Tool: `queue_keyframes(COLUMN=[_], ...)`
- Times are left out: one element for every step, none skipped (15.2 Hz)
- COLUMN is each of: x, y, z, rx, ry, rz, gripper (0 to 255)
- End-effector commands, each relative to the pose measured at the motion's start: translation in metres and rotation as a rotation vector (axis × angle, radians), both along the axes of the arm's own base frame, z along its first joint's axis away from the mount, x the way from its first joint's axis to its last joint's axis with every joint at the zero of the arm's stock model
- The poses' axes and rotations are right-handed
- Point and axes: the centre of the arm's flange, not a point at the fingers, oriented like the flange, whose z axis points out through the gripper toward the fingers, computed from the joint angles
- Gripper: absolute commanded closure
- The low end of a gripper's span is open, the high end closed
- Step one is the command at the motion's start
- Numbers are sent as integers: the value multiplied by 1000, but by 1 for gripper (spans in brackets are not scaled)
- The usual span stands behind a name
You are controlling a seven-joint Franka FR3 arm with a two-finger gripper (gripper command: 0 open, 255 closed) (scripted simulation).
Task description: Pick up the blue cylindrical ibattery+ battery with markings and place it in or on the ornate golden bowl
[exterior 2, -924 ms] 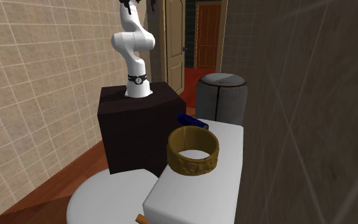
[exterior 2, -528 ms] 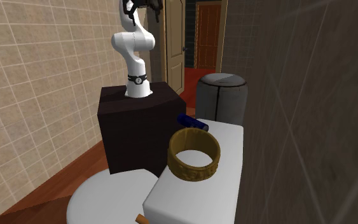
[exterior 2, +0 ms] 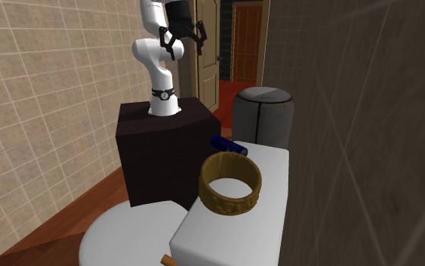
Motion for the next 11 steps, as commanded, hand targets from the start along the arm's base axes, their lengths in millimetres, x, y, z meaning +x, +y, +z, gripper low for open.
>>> queue_keyframes(x=[11, 18, 25, 31, 38, 44, 50, 56, 63, 68, 74], y=[5, 9, 13, 17, 21, 25, 29, 34, 38, 43, 47], z=[-22, -33, -44, -55, -67, -78, -89, -100, -112, -123, -134], rx=[2, 4, 5, 6, 7, 8, 9, 10, 12, 13, 14], ry=[7, 11, 15, 19, 23, 27, 31, 35, 39, 43, 47], rz=[27, 41, 54, 68, 81, 95, 108, 122, 135, 148, 162], gripper=[0, 0, 0, 0, 0, 0, 0, 0, 0, 0, 0])
